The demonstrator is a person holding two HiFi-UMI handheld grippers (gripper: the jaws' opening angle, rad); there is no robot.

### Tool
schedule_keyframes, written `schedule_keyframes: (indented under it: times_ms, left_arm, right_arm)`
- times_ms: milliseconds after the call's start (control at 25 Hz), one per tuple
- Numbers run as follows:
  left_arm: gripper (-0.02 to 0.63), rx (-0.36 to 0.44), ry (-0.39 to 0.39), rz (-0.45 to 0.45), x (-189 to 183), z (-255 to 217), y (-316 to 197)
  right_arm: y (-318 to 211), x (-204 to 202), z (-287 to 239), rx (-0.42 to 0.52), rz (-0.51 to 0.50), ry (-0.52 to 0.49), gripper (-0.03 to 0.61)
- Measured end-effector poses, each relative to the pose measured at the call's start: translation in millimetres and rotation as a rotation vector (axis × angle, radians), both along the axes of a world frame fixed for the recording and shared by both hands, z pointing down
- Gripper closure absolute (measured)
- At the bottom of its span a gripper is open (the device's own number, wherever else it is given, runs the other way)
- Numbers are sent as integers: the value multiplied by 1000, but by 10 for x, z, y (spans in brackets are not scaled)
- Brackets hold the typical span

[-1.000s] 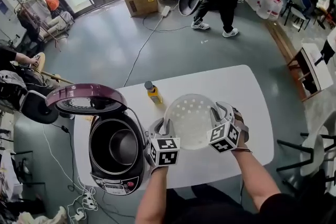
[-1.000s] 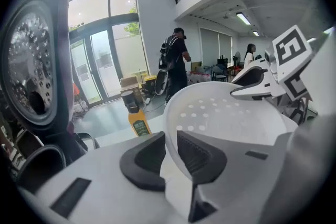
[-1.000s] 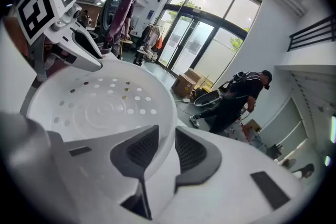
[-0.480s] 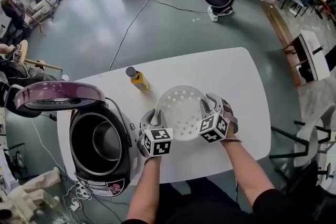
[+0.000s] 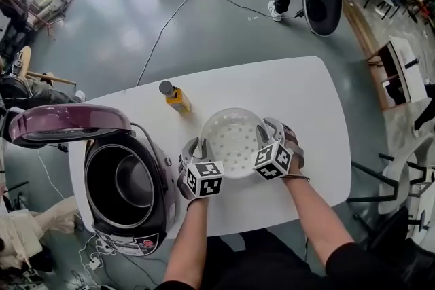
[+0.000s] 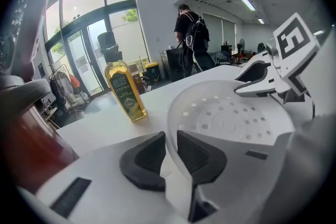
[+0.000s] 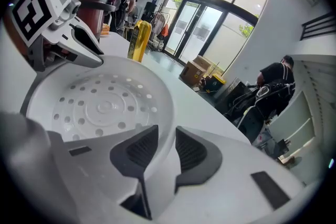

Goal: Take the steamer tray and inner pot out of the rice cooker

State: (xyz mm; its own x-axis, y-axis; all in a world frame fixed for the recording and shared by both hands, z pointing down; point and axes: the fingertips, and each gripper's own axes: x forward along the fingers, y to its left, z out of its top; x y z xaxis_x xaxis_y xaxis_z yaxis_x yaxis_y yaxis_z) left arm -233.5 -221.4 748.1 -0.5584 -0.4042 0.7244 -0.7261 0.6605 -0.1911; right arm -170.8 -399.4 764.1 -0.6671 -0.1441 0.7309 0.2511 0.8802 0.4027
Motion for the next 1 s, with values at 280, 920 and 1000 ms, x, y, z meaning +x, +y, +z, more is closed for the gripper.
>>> schedule_keyframes:
  times_ms: [280,920,1000]
  left_arm:
    - [507,8,-36,8,-70,-29,-31]
    - [339,307,-301,71,424,-2139,-221]
    - [337,339,-314,54,547,-2407,-116]
  right_arm:
    - [-11,-8,14,16,-14,-6,457]
    - [433,435,-2493,-86,-46,-515,383]
    - [540,531,-2812,-124,-60,-571,380]
